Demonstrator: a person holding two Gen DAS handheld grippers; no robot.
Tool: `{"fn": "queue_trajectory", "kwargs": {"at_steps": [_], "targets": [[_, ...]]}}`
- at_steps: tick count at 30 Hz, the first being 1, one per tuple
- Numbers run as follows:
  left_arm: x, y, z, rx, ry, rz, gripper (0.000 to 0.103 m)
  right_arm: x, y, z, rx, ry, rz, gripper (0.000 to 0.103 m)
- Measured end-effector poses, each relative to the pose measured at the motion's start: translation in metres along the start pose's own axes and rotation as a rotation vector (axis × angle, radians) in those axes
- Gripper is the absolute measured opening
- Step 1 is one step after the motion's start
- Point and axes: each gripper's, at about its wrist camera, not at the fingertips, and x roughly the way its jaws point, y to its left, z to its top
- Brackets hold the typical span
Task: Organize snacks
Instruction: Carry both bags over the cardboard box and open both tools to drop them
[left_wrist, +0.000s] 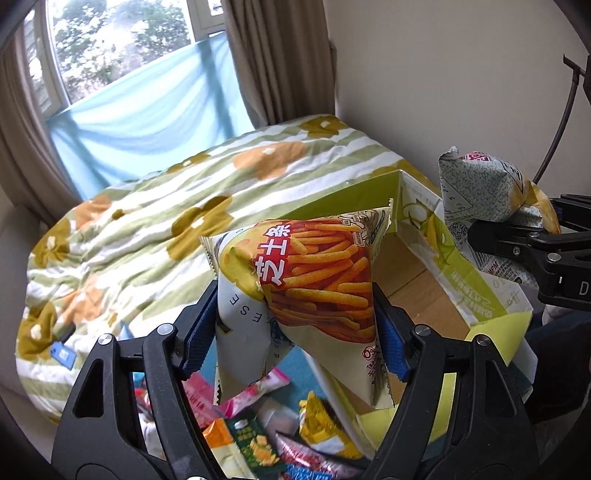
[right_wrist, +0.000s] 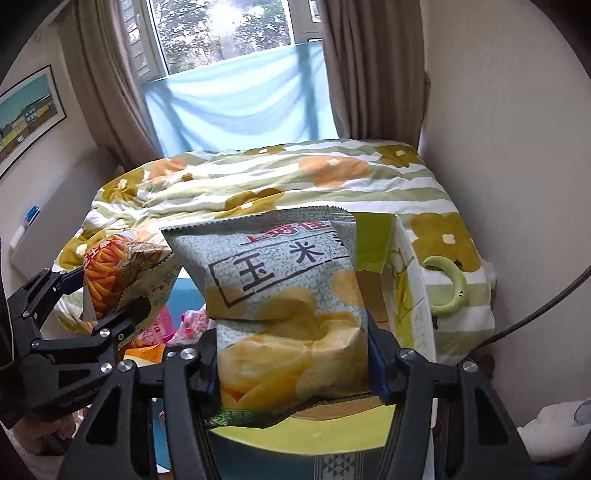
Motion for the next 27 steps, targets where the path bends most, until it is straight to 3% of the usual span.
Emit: {"fn": "queue_trajectory", "kwargs": {"at_steps": [8, 10, 11, 18, 23, 27], "targets": [[0.099, -0.022, 0.040, 0.079, 0.092, -0.080, 0.078, 0.054, -0.046, 0.036, 0.111, 0.067, -0.050, 0.056], [0.107, -0.029, 0.038, 0.102, 0.093, -0.082, 0.101, 0.065, -0.057, 0.040, 0.132, 0.084, -0.063, 0.056], [0.110, -0.030, 0.039, 0.108, 0.085, -0.076, 0.103, 0.069, -0.062, 0.041, 0.143, 0.089, -0.069, 0.056], [0.118, -0.026, 0.030, 0.107, 0.114, -0.063, 0.103, 0.087, -0.077, 0.042, 0.183, 0.126, -0.063, 0.056], [0.097, -0.014, 0.017, 0.051, 0.138, -0.026, 0.103, 0.095, -0.071, 0.045, 0.127, 0.154, -0.072, 0.056], [0.078, 0.000, 0.007, -0.014, 0.145, 0.014, 0.103, 0.101, -0.063, 0.053, 0.085, 0.149, -0.020, 0.056]]}}
